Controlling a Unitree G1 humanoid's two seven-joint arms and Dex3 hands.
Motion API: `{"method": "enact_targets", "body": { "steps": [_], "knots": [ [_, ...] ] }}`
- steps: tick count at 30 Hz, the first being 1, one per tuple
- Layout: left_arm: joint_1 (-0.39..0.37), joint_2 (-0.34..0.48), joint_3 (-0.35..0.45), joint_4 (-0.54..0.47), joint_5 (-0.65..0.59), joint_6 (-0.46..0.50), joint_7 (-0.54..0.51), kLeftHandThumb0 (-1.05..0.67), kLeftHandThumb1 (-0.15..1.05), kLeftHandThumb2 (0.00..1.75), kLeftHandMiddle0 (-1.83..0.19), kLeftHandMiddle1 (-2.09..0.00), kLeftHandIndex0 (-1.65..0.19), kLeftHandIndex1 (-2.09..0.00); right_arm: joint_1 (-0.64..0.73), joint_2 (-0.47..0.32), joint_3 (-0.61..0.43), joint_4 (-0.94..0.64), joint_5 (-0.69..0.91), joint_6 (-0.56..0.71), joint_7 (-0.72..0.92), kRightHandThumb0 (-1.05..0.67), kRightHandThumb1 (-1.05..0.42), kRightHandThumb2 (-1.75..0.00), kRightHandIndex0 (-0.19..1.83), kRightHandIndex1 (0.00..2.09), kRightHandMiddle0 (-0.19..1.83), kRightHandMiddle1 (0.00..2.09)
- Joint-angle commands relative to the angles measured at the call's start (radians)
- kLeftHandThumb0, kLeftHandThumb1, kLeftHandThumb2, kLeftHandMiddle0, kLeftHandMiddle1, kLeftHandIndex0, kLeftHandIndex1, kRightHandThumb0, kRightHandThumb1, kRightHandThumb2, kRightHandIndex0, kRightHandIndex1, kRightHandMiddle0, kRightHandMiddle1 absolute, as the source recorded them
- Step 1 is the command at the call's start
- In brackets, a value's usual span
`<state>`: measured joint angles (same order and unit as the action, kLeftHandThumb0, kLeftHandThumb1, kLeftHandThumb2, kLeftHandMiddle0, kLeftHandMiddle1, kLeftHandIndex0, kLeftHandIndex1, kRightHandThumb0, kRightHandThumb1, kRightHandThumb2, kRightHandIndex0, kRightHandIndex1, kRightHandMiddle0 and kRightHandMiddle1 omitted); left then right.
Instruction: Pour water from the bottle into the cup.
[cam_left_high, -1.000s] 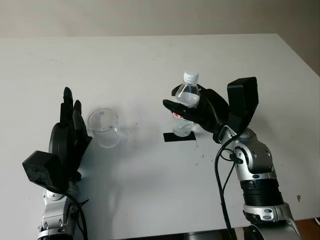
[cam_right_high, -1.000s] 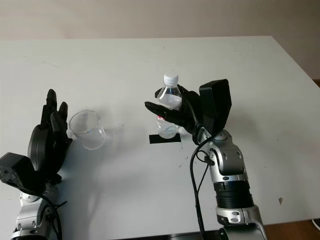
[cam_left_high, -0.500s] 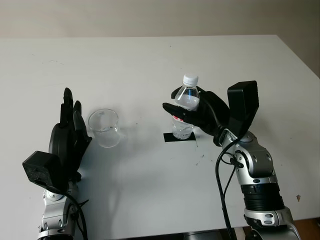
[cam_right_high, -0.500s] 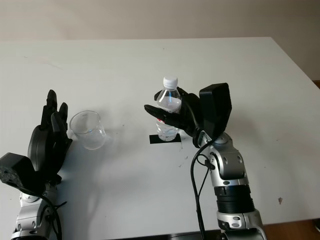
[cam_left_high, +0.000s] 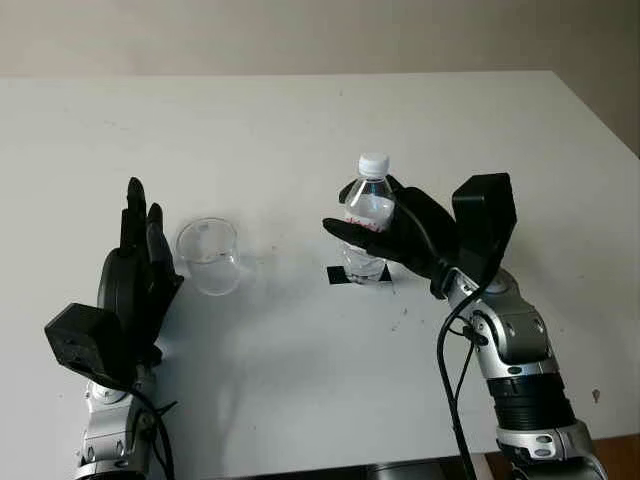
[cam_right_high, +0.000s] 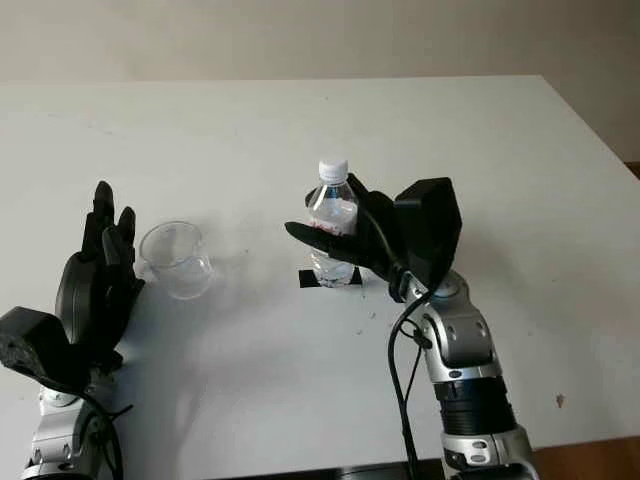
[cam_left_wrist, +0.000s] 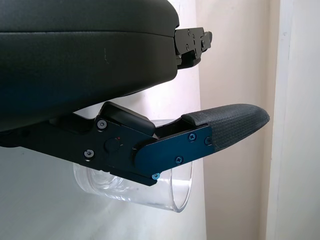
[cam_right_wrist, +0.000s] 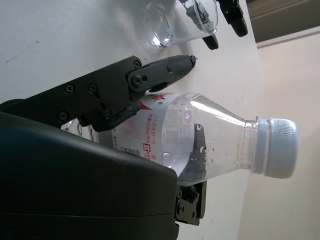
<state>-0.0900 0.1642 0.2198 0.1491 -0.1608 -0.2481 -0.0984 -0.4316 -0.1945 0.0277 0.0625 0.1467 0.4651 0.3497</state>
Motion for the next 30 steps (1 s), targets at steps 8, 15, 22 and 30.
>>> {"method": "enact_targets", "body": {
  "steps": [8,15,22,30],
  "knots": [
    [0.010,0.000,0.010,-0.007,-0.009,-0.003,-0.005,-0.87,1.05,0.75,0.19,-0.24,0.12,0.00,0.051,-0.013,-0.010,0.058,-0.012,-0.056,-0.003,-0.44,-1.04,-0.10,-0.19,2.09,-0.19,2.09],
    [0.010,0.007,0.011,-0.005,-0.005,0.000,-0.010,-0.87,1.05,0.75,0.19,-0.26,0.12,0.00,0.095,-0.023,-0.016,0.054,-0.018,-0.113,0.014,-0.58,-1.00,-0.05,-0.19,1.76,-0.19,1.87],
    [0.005,0.010,0.016,0.003,-0.004,-0.004,-0.014,-0.87,1.05,0.75,0.19,-0.26,0.12,0.00,0.155,-0.016,-0.036,0.000,0.006,-0.139,0.018,-0.67,-0.96,-0.05,-0.15,0.65,-0.18,0.76],
    [0.001,0.009,0.020,0.007,0.004,-0.004,-0.014,-0.88,1.05,0.75,0.19,-0.27,0.12,0.00,0.223,0.008,-0.072,-0.059,0.045,-0.159,-0.026,-0.74,-0.93,-0.05,-0.17,0.02,-0.19,0.14]
  ]
}}
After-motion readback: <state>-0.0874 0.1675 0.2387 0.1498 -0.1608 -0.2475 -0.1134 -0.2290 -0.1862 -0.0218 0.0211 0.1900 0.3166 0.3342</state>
